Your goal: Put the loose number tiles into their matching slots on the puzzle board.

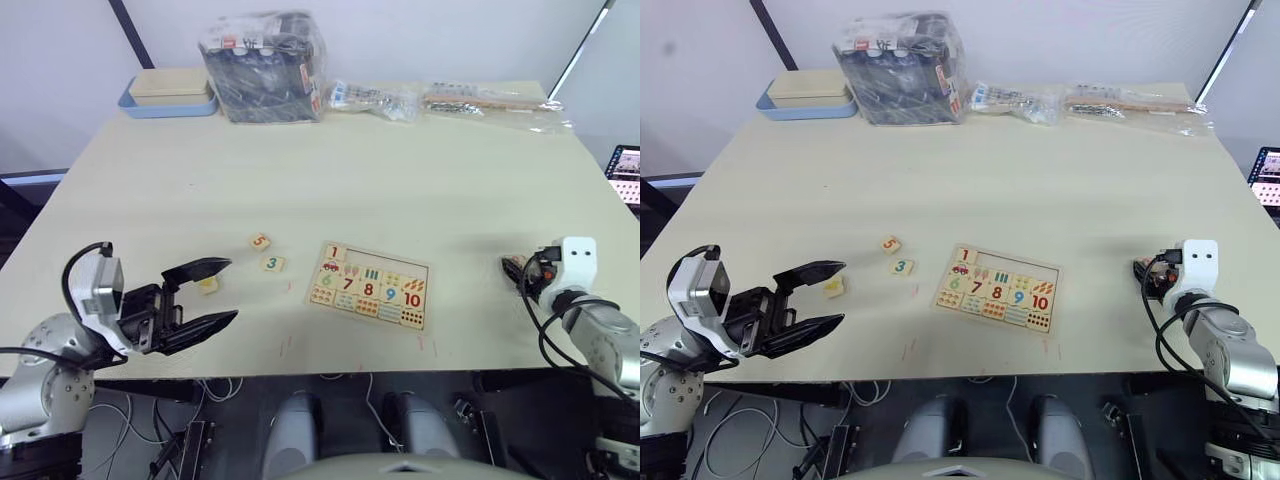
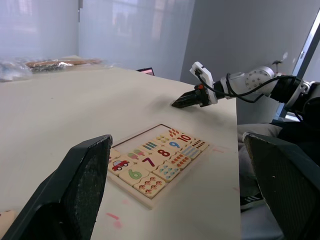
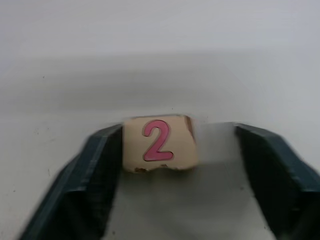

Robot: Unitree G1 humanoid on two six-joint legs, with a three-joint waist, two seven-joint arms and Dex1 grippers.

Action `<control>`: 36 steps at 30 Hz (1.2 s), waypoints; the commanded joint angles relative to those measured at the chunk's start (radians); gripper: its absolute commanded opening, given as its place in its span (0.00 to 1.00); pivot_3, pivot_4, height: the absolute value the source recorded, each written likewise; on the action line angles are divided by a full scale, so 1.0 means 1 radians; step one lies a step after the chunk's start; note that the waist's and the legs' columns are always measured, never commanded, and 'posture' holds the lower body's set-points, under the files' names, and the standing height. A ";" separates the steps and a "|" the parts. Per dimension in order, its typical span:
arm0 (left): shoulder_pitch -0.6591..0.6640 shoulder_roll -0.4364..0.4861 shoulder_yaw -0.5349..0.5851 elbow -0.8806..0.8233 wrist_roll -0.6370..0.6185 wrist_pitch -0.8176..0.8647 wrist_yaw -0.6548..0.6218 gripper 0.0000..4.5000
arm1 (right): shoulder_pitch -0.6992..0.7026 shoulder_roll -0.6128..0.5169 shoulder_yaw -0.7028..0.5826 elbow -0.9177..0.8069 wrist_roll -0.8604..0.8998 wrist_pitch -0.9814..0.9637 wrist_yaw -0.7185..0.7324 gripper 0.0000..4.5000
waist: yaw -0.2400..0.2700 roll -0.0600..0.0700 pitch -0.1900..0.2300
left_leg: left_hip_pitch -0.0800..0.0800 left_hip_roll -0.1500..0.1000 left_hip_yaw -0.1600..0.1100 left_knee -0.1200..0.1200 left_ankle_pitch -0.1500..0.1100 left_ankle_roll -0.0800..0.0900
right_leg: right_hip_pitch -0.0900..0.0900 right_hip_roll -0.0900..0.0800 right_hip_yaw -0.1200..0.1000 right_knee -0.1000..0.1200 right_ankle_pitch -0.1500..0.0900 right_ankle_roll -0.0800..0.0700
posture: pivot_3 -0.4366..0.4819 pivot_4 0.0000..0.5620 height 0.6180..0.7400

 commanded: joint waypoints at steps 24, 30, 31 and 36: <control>-0.060 -0.029 -0.050 0.044 0.052 -0.062 0.026 1.00 | 0.171 0.370 0.216 -0.569 -0.068 0.336 -0.380 0.32 | -0.011 0.000 -0.001 | -0.001 0.000 -0.005 -0.001 0.000 0.000 | -0.002 0.000 0.001 0.000 0.000 0.000 | 0.48 0.27 1.00; -0.025 -0.031 -0.038 0.013 0.040 -0.044 0.057 1.00 | 0.203 0.338 0.188 -0.611 -0.030 0.342 -0.300 0.73 | -0.011 -0.001 -0.001 | -0.001 0.000 -0.005 -0.002 0.000 0.000 | -0.002 0.000 0.001 0.000 0.000 0.000 | 0.48 0.27 1.00; -0.019 -0.030 -0.035 0.008 0.035 -0.036 0.064 1.00 | 0.214 0.317 0.166 -0.640 -0.003 0.342 -0.263 0.81 | -0.008 0.000 -0.001 | -0.001 0.000 -0.006 -0.002 0.000 0.000 | -0.002 0.000 0.000 0.000 0.000 0.000 | 0.48 0.27 1.00; -0.002 -0.019 -0.014 0.032 0.045 -0.036 0.083 1.00 | 0.263 0.080 0.058 -0.725 0.138 0.328 0.007 0.99 | -0.009 -0.001 -0.001 | -0.002 -0.001 -0.006 -0.001 0.000 0.000 | -0.002 -0.001 0.001 -0.001 0.000 0.000 | 0.48 0.27 1.00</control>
